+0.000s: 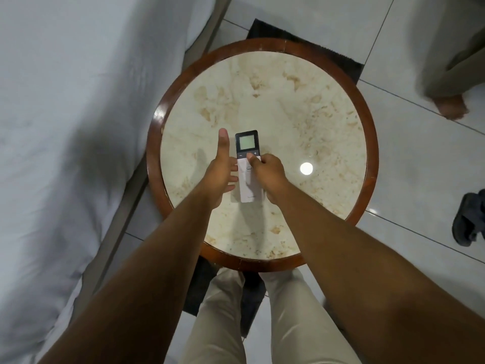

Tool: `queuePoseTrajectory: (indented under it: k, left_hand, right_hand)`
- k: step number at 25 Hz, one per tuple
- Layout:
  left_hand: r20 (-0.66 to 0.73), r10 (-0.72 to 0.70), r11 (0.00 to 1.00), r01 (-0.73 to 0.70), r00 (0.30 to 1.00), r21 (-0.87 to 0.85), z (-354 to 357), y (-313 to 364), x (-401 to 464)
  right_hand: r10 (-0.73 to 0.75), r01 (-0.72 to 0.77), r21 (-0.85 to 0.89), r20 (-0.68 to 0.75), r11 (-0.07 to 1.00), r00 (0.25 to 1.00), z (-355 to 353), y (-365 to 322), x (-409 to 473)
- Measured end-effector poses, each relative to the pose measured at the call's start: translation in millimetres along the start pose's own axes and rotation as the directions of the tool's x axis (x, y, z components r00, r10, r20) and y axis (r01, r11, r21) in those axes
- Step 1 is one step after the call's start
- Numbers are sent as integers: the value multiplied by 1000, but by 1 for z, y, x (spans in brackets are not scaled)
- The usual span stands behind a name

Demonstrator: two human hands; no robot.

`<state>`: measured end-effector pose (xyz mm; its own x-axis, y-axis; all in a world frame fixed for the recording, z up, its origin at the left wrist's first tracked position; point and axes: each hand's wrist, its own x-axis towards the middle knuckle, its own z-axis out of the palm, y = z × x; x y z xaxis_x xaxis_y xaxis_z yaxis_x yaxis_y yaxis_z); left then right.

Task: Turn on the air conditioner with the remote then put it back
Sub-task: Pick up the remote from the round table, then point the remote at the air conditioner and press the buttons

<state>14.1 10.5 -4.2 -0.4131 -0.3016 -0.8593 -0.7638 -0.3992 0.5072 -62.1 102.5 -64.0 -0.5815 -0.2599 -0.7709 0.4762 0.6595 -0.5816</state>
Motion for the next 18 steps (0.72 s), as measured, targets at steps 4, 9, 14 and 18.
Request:
queuePoseTrajectory:
  k: [4, 9, 14, 18]
  left_hand:
    - [-70, 22, 999, -20, 997, 37, -15, 19, -30]
    - [-174, 155, 981, -130, 973, 146, -48, 46, -82]
    - [-234, 343, 915, -267, 910, 302, -78, 93, -133]
    - [-238, 584, 722, -362, 776, 590, -96, 146, -176]
  right_hand:
    - [-53, 53, 28, 2, 998, 999, -17, -23, -27]
    - [-97, 97, 121, -3, 988, 995, -42, -65, -72]
    - [-158, 166, 214, -56, 963, 986, -70, -131, -128]
    - [-243, 277, 258, -155, 926, 958, -98, -191, -181]
